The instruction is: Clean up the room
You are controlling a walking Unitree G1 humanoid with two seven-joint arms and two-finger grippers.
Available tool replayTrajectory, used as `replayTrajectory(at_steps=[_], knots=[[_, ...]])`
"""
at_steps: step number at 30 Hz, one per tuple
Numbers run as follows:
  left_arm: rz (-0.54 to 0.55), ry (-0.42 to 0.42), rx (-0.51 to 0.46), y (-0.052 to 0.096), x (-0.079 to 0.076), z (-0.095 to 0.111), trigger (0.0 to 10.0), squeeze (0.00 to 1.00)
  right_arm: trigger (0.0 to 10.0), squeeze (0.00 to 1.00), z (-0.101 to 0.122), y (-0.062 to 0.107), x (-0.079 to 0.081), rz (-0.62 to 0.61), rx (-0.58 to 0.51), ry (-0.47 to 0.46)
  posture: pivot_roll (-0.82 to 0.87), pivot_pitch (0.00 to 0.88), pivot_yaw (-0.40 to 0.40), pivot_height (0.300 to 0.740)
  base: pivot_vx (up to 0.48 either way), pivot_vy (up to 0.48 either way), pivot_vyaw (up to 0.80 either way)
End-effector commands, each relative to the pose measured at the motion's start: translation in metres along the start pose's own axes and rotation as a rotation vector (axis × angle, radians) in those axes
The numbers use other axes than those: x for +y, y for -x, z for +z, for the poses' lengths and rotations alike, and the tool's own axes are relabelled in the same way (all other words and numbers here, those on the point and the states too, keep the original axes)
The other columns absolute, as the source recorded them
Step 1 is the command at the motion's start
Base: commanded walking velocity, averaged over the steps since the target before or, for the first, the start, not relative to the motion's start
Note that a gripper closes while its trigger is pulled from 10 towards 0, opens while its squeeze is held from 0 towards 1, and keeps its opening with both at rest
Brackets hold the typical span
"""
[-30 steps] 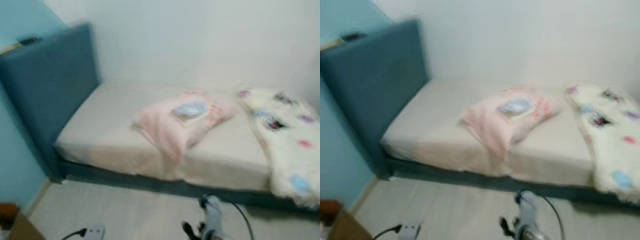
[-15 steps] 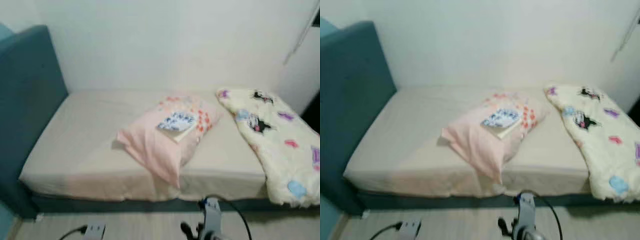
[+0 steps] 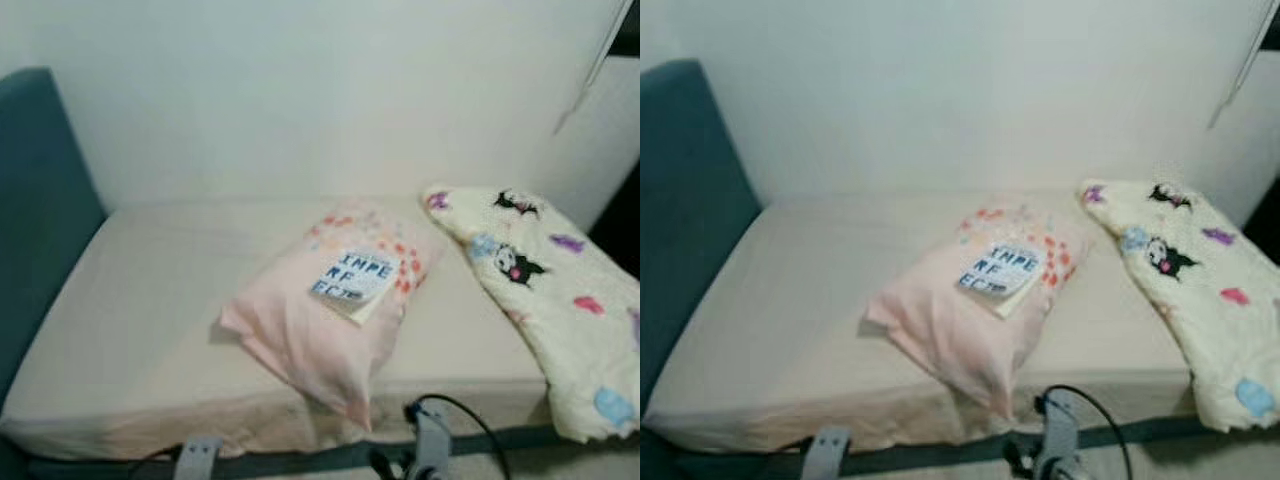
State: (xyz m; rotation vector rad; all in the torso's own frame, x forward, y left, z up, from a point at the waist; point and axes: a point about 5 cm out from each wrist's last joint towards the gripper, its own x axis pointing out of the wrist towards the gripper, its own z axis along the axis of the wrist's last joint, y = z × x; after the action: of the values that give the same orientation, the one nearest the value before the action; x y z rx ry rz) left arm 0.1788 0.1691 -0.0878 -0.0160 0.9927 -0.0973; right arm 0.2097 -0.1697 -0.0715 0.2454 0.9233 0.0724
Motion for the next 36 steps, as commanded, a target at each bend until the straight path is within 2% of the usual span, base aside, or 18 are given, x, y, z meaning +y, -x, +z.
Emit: replayTrajectory(at_steps=[1,8,11,16,21,22,24,27,29,31,32,36], knots=[[-0.006,-0.016,0.01,0.0,-0.002,-0.002,10.0,0.0,10.0,0.0,0.004,0.002,-0.008,-0.023,-0.01,0.012,-0.14,0.0,-0.027,0.74,0.379,0.0,0.0],[-0.006,-0.016,0.013,0.0,-0.003,-0.003,10.0,0.0,10.0,0.0,0.003,0.002,-0.008,-0.025,-0.001,0.022,-0.15,0.0,-0.024,0.74,0.375,0.0,0.0],[-0.004,-0.015,0.013,0.0,-0.003,-0.003,10.0,0.0,10.0,0.0,0.003,0.002,-0.008,-0.026,0.0,0.022,-0.15,0.0,-0.024,0.74,0.354,0.0,-0.7],[0.018,0.012,0.009,0.0,0.0,-0.003,10.0,0.0,10.0,0.0,0.005,0.002,-0.009,-0.03,-0.025,-0.01,-0.15,0.0,-0.022,0.74,0.0,0.0,-0.68],[0.015,0.004,0.013,0.0,0.001,-0.004,10.0,0.0,10.0,0.0,0.012,0.002,-0.011,-0.04,-0.066,-0.05,-0.15,0.0,-0.021,0.74,0.0,0.0,0.0],[0.016,-0.004,0.021,0.001,0.002,-0.005,10.0,0.0,10.0,0.0,0.026,0.003,-0.013,-0.045,-0.135,-0.122,-0.15,0.0,-0.016,0.74,0.0,-0.465,0.0],[0.016,-0.004,0.021,0.001,0.002,-0.005,10.0,0.0,10.0,0.0,0.026,0.003,-0.013,-0.045,-0.135,-0.122,-0.15,0.0,-0.016,0.74,0.0,-0.465,0.0],[0.019,-0.008,0.026,0.001,0.003,-0.006,10.0,0.0,10.0,0.0,0.052,0.004,-0.017,-0.04,-0.25,-0.225,-0.15,0.0,-0.012,0.74,0.0,-0.466,0.0],[0.019,-0.008,0.026,0.001,0.003,-0.006,10.0,0.0,10.0,0.0,0.06,0.005,-0.017,-0.034,-0.281,-0.244,-0.15,0.0,-0.012,0.74,0.0,-0.465,0.0],[0.033,-0.016,0.029,0.001,0.004,-0.006,10.0,0.0,10.0,0.0,0.081,0.007,-0.019,-0.022,-0.353,-0.281,-0.15,0.0,-0.012,0.74,0.0,-0.231,0.0],[0.051,-0.013,0.028,0.001,0.006,-0.006,10.0,0.0,10.0,0.0,0.099,0.01,-0.02,-0.01,-0.414,-0.314,-0.15,0.0,-0.012,0.74,0.0,0.0,0.0],[0.055,-0.009,0.026,0.002,0.006,-0.006,10.0,0.0,10.0,0.0,0.114,0.012,-0.02,0.004,-0.465,-0.339,-0.15,0.0,-0.016,0.74,0.0,0.0,0.0]])
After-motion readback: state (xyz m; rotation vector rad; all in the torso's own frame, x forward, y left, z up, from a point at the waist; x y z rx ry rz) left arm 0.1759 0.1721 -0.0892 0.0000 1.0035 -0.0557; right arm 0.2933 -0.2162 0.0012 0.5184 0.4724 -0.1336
